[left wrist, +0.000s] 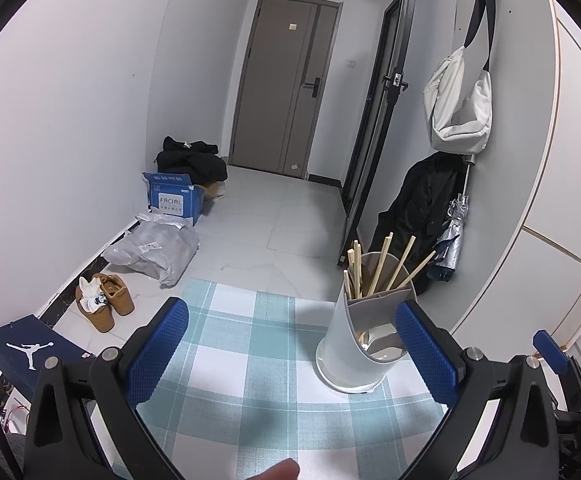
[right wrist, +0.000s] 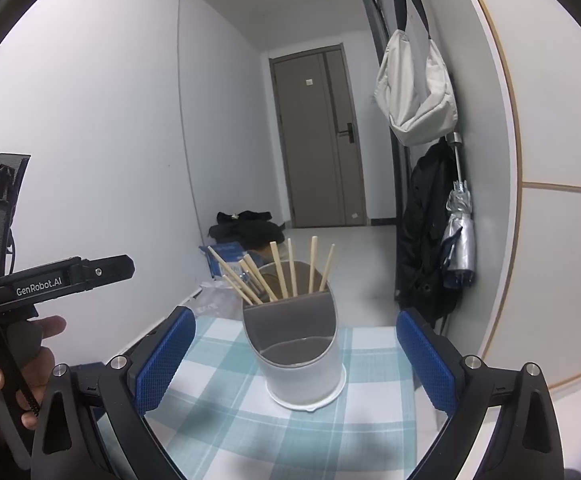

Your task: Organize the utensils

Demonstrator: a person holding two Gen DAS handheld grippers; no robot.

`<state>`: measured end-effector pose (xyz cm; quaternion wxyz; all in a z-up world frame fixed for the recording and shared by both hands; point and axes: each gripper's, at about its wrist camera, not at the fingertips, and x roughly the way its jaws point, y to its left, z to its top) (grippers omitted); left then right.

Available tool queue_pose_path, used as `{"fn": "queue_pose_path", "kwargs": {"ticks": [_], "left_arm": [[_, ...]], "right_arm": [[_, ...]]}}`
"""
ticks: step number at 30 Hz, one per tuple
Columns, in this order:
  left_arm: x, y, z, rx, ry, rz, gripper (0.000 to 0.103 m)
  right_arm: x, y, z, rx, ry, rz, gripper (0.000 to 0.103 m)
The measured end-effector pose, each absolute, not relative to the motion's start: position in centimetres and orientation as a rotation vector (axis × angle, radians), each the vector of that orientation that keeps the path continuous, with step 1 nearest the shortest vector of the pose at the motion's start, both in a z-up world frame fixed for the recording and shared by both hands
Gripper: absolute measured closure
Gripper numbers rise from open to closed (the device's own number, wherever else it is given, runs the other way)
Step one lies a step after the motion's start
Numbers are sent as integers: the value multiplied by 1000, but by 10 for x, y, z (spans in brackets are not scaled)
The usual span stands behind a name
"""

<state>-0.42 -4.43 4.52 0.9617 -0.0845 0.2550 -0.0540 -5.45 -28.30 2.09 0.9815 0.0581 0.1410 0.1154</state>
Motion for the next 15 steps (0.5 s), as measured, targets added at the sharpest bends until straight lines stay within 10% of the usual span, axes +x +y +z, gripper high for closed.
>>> {"fn": "queue_pose_path", "kwargs": {"ticks": [15], "left_arm": [[-5, -40, 43, -194, 505, -74, 1]], "right_arm": [[-52, -284, 19, 122, 294, 225, 1]]}}
